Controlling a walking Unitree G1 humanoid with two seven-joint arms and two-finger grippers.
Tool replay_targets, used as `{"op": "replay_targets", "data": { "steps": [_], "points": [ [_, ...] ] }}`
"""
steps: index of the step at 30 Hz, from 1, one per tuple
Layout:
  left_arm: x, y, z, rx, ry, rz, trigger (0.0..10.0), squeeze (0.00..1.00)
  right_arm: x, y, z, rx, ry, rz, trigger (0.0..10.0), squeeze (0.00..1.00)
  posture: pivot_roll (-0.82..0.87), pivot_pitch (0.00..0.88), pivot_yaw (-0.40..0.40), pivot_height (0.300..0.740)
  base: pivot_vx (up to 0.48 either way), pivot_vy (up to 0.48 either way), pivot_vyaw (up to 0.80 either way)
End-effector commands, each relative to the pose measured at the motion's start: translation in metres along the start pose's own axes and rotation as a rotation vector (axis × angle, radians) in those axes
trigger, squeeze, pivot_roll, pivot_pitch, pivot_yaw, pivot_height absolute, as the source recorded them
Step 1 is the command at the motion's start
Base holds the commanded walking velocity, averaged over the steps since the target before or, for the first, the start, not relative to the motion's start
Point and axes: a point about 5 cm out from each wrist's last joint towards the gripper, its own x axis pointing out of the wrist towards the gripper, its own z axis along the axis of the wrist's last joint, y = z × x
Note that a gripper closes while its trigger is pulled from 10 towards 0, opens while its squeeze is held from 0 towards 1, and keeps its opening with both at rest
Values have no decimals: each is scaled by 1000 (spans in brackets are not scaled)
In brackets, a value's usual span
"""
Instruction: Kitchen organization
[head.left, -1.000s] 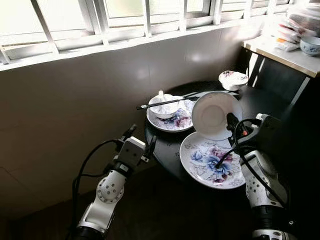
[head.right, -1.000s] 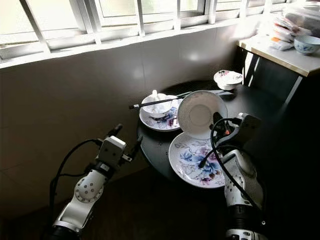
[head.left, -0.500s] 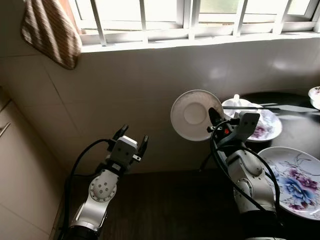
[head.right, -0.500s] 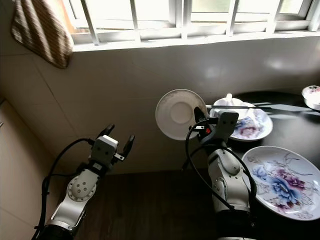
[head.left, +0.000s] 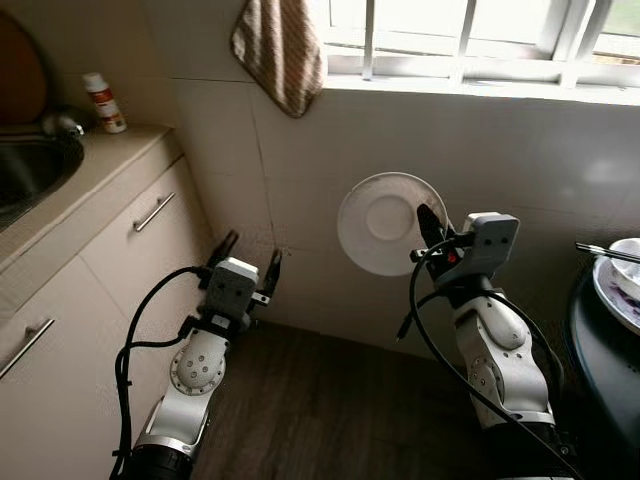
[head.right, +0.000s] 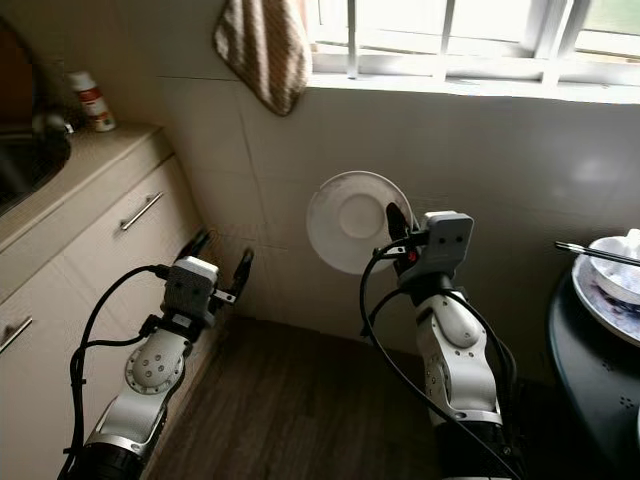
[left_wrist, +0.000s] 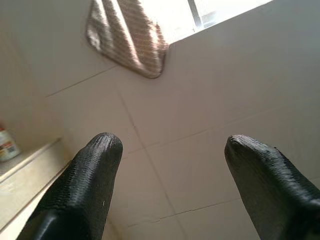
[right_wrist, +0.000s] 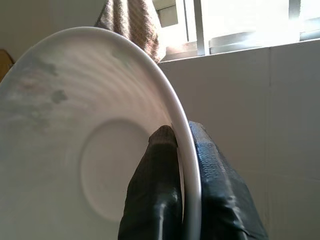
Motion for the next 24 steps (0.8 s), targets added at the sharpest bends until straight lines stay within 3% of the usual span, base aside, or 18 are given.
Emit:
{"op": "replay_targets", "data": {
  "steps": [1, 13, 24],
  "points": [
    [7, -2, 10, -6, -42, -3, 10000, 0, 2, 0, 8, -38, -43, 1, 0, 0, 43, 0, 33, 740, 480, 0, 800],
    [9, -5, 14, -25, -55, 2, 10000, 0, 5, 7, 12, -155, -81, 56, 0, 0, 41, 0, 30, 740, 478, 0, 800],
    [11, -4, 16, -23, -58, 0, 10000, 0, 4, 10, 11, -188, -89, 75, 0, 0, 42, 0, 32, 740, 459, 0, 800]
  ]
}}
